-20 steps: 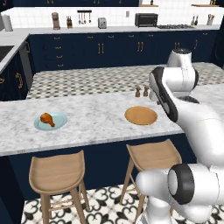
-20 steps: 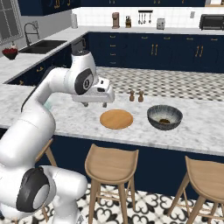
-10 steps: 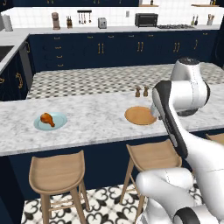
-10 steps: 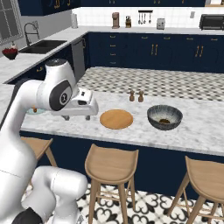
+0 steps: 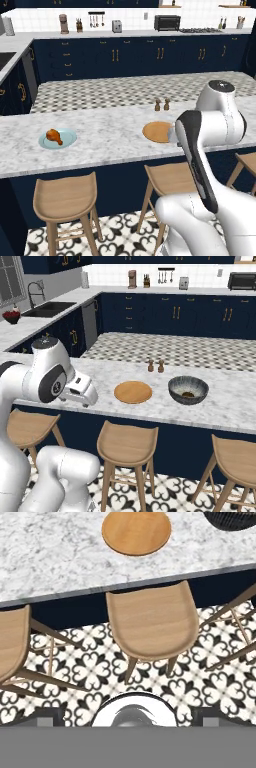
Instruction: Pick the chicken drumstick and mushroom from their plates and place them in the bowl. Then put the bowl in the fridge.
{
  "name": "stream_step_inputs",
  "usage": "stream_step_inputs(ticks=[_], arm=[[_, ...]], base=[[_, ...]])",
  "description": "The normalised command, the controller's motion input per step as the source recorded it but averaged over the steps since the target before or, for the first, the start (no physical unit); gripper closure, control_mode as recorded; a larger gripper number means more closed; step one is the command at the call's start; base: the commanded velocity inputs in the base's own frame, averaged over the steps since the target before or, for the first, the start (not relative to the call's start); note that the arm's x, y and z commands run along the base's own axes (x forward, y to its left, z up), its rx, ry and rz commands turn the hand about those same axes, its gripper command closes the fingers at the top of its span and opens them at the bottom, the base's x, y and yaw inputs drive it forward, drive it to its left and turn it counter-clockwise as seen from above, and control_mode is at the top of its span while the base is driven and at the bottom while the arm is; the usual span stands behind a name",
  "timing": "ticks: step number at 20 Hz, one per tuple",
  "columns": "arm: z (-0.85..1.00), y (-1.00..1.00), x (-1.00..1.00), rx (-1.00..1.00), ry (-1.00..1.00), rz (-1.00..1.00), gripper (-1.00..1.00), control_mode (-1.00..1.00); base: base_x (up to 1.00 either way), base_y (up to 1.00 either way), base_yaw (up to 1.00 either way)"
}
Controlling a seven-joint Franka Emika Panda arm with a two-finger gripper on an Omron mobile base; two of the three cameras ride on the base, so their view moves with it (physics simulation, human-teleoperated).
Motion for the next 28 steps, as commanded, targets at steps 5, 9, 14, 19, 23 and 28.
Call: stream_step_inputs(ticks=[5, 9, 14, 19, 23, 28], arm=[[0.00, -0.01, -0.07, 0.02, 0.00, 0.07, -1.00, -1.00], [0.00, 0.00, 0.00, 0.00, 0.00, 0.00, -1.00, -1.00], [0.00, 0.07, 0.00, 0.00, 0.00, 0.00, -1.00, 1.00], [0.00, 0.00, 0.00, 0.00, 0.00, 0.00, -1.00, 1.00], [0.00, 0.00, 0.00, 0.00, 0.00, 0.00, -1.00, 1.00], [0.00, 0.00, 0.00, 0.00, 0.00, 0.00, -1.00, 1.00]], base=[[0.00, 0.00, 0.00], [0.00, 0.00, 0.00], [0.00, 0.34, 0.00], [0.01, 1.00, 0.00], [0.21, 1.00, 0.00], [0.21, 0.62, 0.00]])
